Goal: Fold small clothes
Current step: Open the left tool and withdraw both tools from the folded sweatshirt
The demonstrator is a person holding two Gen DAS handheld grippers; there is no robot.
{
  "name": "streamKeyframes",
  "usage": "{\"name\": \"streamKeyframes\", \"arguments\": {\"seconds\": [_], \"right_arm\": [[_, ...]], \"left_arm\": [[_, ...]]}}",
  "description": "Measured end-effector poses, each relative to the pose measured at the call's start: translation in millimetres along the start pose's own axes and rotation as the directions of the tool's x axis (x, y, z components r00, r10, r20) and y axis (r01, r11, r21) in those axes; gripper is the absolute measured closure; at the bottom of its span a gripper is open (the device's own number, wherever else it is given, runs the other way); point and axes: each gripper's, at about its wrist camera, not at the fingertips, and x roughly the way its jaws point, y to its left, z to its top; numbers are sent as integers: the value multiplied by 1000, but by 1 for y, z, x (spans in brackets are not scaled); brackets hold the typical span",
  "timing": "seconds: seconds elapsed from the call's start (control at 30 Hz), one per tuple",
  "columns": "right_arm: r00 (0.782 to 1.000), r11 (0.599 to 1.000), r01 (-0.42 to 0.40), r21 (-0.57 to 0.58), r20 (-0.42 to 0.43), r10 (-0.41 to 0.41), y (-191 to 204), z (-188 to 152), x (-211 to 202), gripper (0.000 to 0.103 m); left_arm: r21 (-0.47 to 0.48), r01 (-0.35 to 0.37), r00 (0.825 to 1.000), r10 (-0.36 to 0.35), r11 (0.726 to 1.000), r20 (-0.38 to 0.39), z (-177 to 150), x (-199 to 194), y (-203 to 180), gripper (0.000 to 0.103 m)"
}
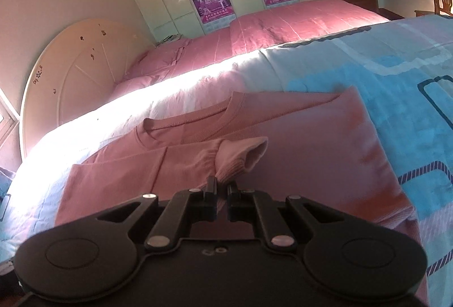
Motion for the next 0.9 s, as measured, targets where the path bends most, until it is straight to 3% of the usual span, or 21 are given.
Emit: {"name": "streamKeyframes", "arguments": {"seconds": [0.3, 0.43, 0.57, 0.67, 0.73, 0.9], "right_arm": [[1000, 1000, 12, -5, -24, -12, -5, -11, 6, 97], [996, 998, 52, 29, -75, -50, -13, -19, 18, 97], [990, 993, 109, 50, -95, -104, -20, -23, 11, 85], [996, 996, 92, -8, -10, -92, -8, -16, -18, 82], [998, 995, 54, -88, -11, -55, 11, -17, -14, 79], [994, 983, 37, -180, -92, -55, 35, -33, 28, 79]], "left_arm": [[21, 0, 1000, 0, 1000, -12, 2, -3, -5, 94], [51, 15, 999, -13, 999, -34, 4, -2, -7, 93], [138, 44, 998, -37, 989, -57, 11, -16, -6, 92], [82, 53, 998, -54, 995, 19, 16, -42, -8, 92], [48, 78, 996, -80, 996, 42, 20, -43, -20, 92], [86, 64, 998, -61, 994, -34, 13, -7, -52, 92]]}}
